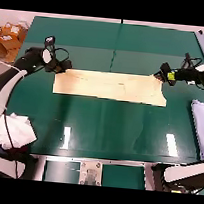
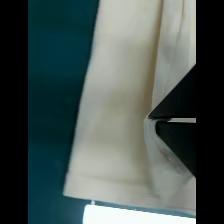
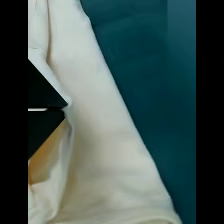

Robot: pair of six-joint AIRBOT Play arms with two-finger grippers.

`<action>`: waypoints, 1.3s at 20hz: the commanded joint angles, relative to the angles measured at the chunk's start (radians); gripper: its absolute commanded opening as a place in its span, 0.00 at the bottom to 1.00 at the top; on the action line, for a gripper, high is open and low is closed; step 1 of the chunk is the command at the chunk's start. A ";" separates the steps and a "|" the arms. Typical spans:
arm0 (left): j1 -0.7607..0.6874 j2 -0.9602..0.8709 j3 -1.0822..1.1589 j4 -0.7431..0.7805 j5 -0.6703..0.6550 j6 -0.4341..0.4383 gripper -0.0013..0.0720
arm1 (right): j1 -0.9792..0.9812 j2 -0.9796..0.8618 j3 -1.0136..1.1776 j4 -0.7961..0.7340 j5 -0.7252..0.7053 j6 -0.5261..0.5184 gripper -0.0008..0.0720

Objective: Fold the shirts.

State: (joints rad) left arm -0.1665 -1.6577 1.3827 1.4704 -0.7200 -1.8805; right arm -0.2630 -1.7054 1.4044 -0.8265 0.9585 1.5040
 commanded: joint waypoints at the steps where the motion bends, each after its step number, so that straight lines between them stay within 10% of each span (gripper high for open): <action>1: 0.001 -0.042 0.035 -0.002 0.110 0.050 0.45 | 0.008 -0.116 0.105 -0.011 -0.022 -0.006 0.09; 2: 0.001 -0.042 0.040 0.024 0.123 0.048 0.94 | -0.009 -0.119 0.122 -0.024 -0.019 -0.006 0.23; 4: 0.002 -0.042 0.058 0.037 0.134 0.048 1.00 | -0.060 -0.118 0.164 -0.031 0.042 -0.038 0.58; 8: 0.002 -0.042 0.132 0.042 0.004 0.028 0.98 | -0.193 -0.120 0.188 -0.031 0.253 -0.095 0.71; 13: 0.001 -0.039 0.196 0.041 -0.302 0.046 0.05 | -0.288 -0.168 0.183 -0.030 0.399 -0.267 0.84; 26: 0.001 -0.039 0.196 -0.192 -0.435 0.214 0.05 | -0.142 -0.397 0.305 0.135 0.489 -0.494 0.73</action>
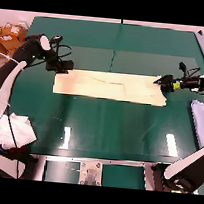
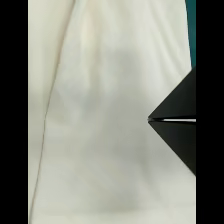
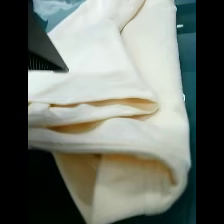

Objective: Fold the shirts.

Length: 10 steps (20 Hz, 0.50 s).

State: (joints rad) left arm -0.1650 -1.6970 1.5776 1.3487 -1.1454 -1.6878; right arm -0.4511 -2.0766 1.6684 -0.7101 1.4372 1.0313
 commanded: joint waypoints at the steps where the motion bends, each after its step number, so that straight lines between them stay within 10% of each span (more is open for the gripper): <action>1: 0.000 0.000 0.001 -0.085 -0.005 0.022 0.05 | 0.061 -0.026 0.067 0.018 0.015 -0.021 0.30; 3: -0.003 0.000 0.001 -0.122 0.016 0.029 0.05 | 0.076 -0.024 0.133 0.019 0.064 0.008 0.05; 10: -0.224 -0.125 0.001 -0.260 0.290 0.075 0.05 | 0.108 0.160 0.265 0.019 0.229 0.143 0.04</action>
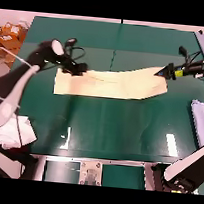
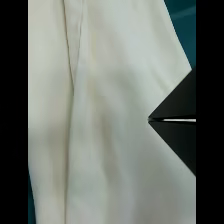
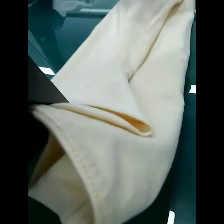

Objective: Fold the shirts.

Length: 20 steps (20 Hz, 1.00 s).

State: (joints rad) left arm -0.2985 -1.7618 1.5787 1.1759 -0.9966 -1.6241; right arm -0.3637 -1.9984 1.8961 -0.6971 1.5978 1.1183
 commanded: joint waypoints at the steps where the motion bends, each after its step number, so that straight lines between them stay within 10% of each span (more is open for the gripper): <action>1: -0.130 -0.096 0.000 -0.151 0.211 0.029 0.05 | 0.034 0.129 0.037 0.008 0.083 0.084 0.04; 6: -0.257 -0.222 0.040 -0.452 0.464 0.152 0.05 | 0.130 0.312 0.037 0.011 0.097 0.170 0.04; 13: -0.294 -0.324 0.158 -0.483 0.397 0.151 0.05 | 0.247 0.332 0.039 0.029 0.037 0.219 0.04; 20: -0.042 -0.323 0.476 -0.470 -0.223 0.193 0.05 | 0.362 0.330 0.039 0.028 -0.074 0.282 0.04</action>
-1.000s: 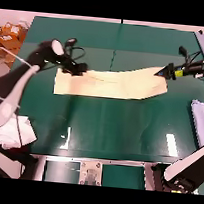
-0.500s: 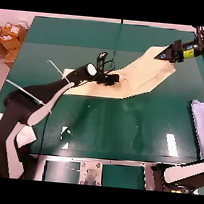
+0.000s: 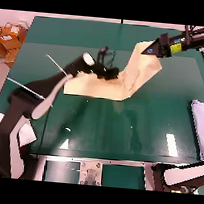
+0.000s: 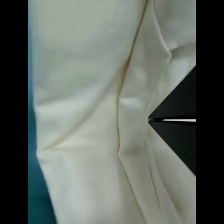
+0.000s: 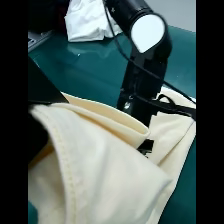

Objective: Fold the shirts.

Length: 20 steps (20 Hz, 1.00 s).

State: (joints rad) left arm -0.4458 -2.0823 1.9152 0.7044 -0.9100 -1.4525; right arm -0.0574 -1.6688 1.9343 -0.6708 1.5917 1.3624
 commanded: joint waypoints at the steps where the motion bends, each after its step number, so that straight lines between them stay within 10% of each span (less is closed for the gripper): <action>1: 0.164 0.000 0.201 0.000 -0.403 0.021 0.05 | 0.088 0.000 0.000 0.002 -0.101 0.053 0.04; 10: 0.613 0.180 0.202 -0.093 -0.513 0.084 0.05 | 0.577 -0.244 -0.007 0.000 -0.684 0.186 0.05; 11: 0.636 0.180 0.200 -0.101 -0.527 0.093 0.05 | 0.642 -0.296 -0.007 0.004 -0.807 0.186 0.18; 13: 0.665 0.181 0.174 -0.108 -0.539 0.099 0.05 | 0.754 -0.400 -0.005 0.020 -1.017 0.186 0.83; 20: 0.672 0.181 0.125 -0.109 -0.550 0.130 0.05 | 0.562 -0.348 -0.003 0.005 -0.733 0.180 0.83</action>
State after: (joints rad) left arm 0.2161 -1.9018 2.0499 0.5980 -1.4532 -1.3327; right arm 0.5968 -2.0468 1.9301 -0.6590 0.7284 1.5440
